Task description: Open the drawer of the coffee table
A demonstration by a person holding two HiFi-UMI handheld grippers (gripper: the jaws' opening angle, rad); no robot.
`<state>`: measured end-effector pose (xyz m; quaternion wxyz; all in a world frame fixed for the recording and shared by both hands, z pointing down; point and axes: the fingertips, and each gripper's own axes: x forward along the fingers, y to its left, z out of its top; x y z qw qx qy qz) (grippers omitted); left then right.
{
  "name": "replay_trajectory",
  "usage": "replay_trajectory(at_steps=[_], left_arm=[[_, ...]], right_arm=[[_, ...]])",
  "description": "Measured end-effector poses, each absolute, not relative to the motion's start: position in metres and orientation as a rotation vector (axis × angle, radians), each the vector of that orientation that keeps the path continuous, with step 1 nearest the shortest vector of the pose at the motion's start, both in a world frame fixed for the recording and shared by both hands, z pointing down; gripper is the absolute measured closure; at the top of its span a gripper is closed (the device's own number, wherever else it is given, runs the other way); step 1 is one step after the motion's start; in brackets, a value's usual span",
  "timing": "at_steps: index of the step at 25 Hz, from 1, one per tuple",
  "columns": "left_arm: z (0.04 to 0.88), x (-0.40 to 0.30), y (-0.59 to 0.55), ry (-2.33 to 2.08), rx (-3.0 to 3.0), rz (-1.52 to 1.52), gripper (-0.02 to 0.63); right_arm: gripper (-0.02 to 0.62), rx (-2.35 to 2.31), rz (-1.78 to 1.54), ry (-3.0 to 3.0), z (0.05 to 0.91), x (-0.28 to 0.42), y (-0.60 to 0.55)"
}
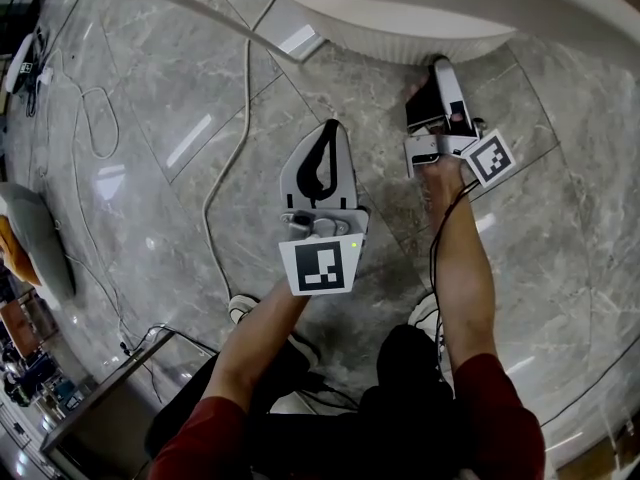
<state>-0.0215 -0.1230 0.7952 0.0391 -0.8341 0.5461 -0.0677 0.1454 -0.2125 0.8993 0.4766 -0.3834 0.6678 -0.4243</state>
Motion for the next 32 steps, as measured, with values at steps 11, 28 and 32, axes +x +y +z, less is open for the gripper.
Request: replay_trajectory(at_steps=[11,28,32], left_arm=[[0.799,-0.03,-0.121,1.716,-2.546,-0.224,0.592],[0.81,-0.034,-0.106,1.778,-2.546,-0.2,0.592],[0.815,-0.032,-0.097,1.775,-2.554,-0.214,0.592]], right_arm=[[0.281,-0.957,-1.05,1.623,0.901,0.145,-0.211],[0.311,-0.957,-1.113,1.652,0.901,0.15,-0.104],[0.311,-0.954,-1.134,1.655,0.899,0.153,-0.074]])
